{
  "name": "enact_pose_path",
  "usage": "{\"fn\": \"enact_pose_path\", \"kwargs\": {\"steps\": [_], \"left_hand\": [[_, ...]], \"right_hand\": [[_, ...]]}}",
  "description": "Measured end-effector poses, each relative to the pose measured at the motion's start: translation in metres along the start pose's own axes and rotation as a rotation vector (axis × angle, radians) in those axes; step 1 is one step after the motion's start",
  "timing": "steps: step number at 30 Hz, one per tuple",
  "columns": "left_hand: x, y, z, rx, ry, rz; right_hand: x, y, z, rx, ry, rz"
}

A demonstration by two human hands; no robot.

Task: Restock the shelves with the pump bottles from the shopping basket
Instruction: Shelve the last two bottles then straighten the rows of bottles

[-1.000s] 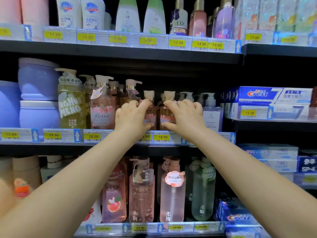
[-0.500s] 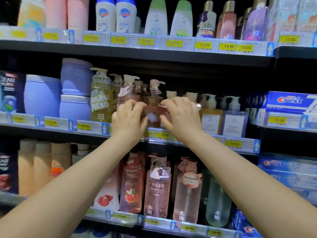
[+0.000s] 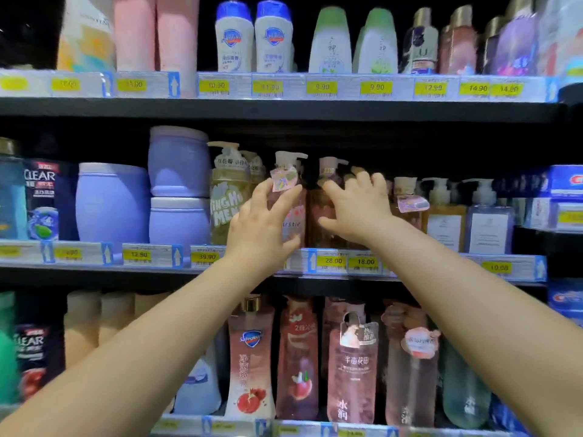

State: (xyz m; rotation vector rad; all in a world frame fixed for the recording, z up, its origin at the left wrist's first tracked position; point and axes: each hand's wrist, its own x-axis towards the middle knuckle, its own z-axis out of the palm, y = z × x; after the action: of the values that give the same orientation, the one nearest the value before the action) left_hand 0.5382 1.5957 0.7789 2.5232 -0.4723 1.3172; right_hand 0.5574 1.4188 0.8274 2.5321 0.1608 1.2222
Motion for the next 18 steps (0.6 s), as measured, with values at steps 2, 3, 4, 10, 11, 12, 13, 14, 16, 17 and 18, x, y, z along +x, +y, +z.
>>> {"fn": "enact_pose_path", "kwargs": {"steps": [2, 3, 4, 10, 11, 12, 13, 14, 16, 17, 18], "left_hand": [[0.004, -0.004, 0.0, 0.027, -0.028, 0.04], [0.007, -0.006, -0.001, 0.034, -0.034, 0.051], [0.01, -0.008, -0.002, 0.038, -0.034, 0.057], [0.017, -0.012, -0.004, 0.092, -0.003, 0.082], [0.018, -0.012, -0.004, 0.101, 0.0, 0.078], [0.019, -0.012, -0.004, 0.107, -0.002, 0.073], [0.02, -0.012, -0.002, 0.112, -0.01, 0.072], [0.022, -0.012, 0.0, 0.114, -0.019, 0.072], [0.025, -0.013, 0.002, 0.099, -0.029, 0.072], [0.025, -0.013, 0.003, 0.088, -0.025, 0.071], [0.026, -0.013, 0.005, 0.079, -0.018, 0.072]], "right_hand": [[0.007, -0.001, 0.002, -0.05, -0.035, -0.002], [0.01, -0.002, 0.003, -0.055, -0.064, -0.005], [0.013, -0.003, 0.005, -0.053, -0.098, -0.008], [0.014, -0.006, -0.001, -0.044, -0.091, -0.015], [0.014, -0.006, -0.004, -0.041, -0.089, -0.027], [0.015, -0.004, -0.007, -0.039, -0.092, -0.039], [0.015, -0.003, -0.01, -0.038, -0.092, -0.047], [0.015, -0.002, -0.013, -0.039, -0.088, -0.052], [0.014, -0.001, -0.017, -0.039, -0.074, -0.059], [0.012, -0.002, -0.018, -0.041, -0.069, -0.059], [0.01, -0.003, -0.018, -0.043, -0.065, -0.057]]}}
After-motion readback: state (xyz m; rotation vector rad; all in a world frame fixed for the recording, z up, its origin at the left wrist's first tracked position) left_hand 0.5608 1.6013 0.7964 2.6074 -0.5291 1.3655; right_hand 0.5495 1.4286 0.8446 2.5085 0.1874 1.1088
